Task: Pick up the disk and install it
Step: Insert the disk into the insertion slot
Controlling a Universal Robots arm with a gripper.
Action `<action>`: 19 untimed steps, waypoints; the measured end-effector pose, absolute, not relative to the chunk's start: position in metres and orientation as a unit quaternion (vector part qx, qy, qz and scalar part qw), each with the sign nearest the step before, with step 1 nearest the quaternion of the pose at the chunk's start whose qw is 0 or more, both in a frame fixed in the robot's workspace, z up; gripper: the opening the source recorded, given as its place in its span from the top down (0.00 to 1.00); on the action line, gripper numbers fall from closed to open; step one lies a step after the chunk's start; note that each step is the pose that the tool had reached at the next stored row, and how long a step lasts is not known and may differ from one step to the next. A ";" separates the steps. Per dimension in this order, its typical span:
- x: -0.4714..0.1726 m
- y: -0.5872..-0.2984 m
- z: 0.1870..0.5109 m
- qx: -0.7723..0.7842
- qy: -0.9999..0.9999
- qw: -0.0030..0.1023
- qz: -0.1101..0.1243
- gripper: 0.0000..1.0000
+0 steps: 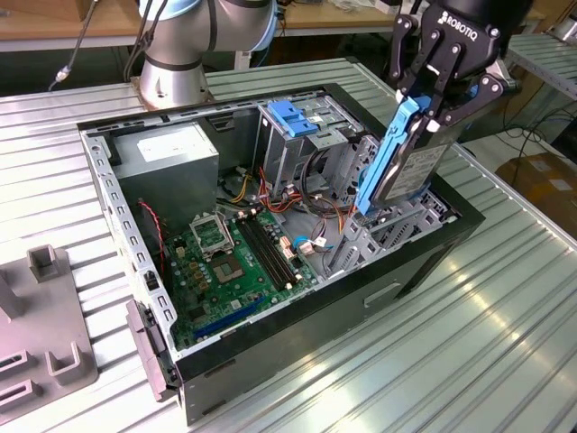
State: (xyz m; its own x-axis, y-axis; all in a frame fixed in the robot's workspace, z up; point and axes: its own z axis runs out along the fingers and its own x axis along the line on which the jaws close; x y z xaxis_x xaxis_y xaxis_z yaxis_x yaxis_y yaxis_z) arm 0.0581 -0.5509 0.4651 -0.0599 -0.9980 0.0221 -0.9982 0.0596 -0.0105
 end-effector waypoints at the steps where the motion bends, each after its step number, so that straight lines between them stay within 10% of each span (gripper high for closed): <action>1: 0.059 -0.552 0.465 0.686 -0.728 0.005 0.011 0.63; 19: 0.064 -0.556 0.452 0.686 -0.728 0.007 0.009 0.63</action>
